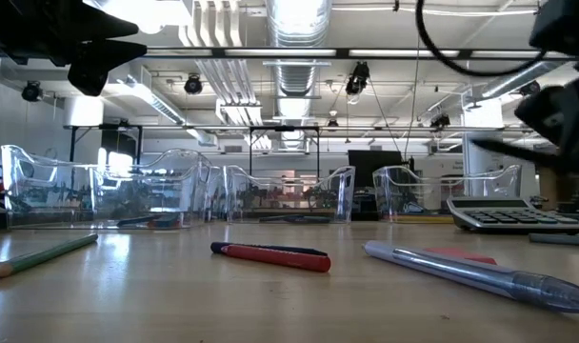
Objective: Sort crayons/erasers/pens/pencils in bins
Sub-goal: Put the black pen into the top left transparent bin
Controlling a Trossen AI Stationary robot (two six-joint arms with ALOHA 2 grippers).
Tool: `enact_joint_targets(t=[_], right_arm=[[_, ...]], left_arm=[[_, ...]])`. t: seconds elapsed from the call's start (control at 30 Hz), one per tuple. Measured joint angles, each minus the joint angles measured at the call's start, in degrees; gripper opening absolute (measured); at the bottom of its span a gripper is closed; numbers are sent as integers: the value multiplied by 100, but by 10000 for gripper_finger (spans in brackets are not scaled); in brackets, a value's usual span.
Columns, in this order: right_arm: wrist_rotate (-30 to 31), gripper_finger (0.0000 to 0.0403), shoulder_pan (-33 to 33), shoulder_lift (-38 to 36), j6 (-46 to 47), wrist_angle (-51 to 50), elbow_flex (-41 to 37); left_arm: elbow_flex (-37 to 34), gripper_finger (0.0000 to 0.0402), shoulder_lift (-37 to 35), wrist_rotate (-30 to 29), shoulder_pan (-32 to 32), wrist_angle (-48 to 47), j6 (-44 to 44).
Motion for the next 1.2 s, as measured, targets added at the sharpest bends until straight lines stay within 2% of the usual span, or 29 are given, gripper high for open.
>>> enact_joint_targets(t=[0.27, 0.43, 0.57, 0.73, 1.03, 1.2], right_arm=[[766, 23, -26, -242, -1257, 1704, -144], [845, 23, -242, -118, -2126, 3069, -246], [657, 23, -473, 6, -2574, 4156, -343], [-400, 33, -687, 163, -3197, 5797, -547], [-506, 36, -1042, 491, -3444, 6034, -558], [-563, 37, -1321, 853, -2989, 6035, -461]], left_arm=[[2, 167, 0, 0, 1, -1, 0], [2, 167, 0, 0, 1, 0, 0], [2, 167, 0, 0, 1, 0, 0], [1, 167, 1, 0, 1, 2, 0], [1, 167, 2, 0, 1, 1, 0], [0, 167, 0, 0, 1, 1, 0]])
